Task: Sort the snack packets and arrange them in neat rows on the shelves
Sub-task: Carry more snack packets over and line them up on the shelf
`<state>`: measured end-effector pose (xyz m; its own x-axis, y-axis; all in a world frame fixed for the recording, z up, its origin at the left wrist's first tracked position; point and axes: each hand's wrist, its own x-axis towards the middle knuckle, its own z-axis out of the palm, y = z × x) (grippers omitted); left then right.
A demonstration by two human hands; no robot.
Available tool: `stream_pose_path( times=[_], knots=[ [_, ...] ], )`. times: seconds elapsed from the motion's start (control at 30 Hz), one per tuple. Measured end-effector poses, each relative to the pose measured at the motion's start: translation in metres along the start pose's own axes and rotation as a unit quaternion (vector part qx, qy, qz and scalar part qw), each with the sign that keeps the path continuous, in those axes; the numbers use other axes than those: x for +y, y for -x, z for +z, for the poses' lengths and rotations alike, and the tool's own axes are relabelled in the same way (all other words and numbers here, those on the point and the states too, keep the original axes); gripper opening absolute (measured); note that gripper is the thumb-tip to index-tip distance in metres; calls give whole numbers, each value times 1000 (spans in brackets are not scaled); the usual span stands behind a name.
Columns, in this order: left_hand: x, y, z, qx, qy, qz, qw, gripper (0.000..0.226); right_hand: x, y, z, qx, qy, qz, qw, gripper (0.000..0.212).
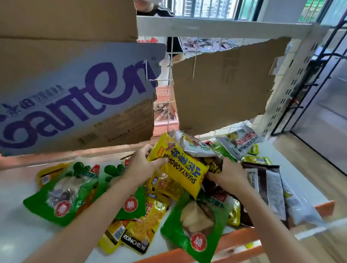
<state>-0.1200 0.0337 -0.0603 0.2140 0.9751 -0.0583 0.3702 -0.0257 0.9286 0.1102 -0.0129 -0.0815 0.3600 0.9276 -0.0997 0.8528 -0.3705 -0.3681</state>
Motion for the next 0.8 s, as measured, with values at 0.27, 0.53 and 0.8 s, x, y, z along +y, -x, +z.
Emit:
stream_pose_path(
  times=[0.27, 0.53, 0.8],
  knots=[
    [-17, 19, -48, 102, 256, -95, 957, 30, -5, 55, -11, 20, -242, 44, 969, 30],
    [-32, 73, -85, 128, 427, -109, 888, 11, -70, 104, 27, -178, -589, 30, 788, 30],
    [-65, 161, -150, 99, 334, -80, 934, 78, -146, 120, 83, -287, -580, -15, 762, 39]
  ],
)
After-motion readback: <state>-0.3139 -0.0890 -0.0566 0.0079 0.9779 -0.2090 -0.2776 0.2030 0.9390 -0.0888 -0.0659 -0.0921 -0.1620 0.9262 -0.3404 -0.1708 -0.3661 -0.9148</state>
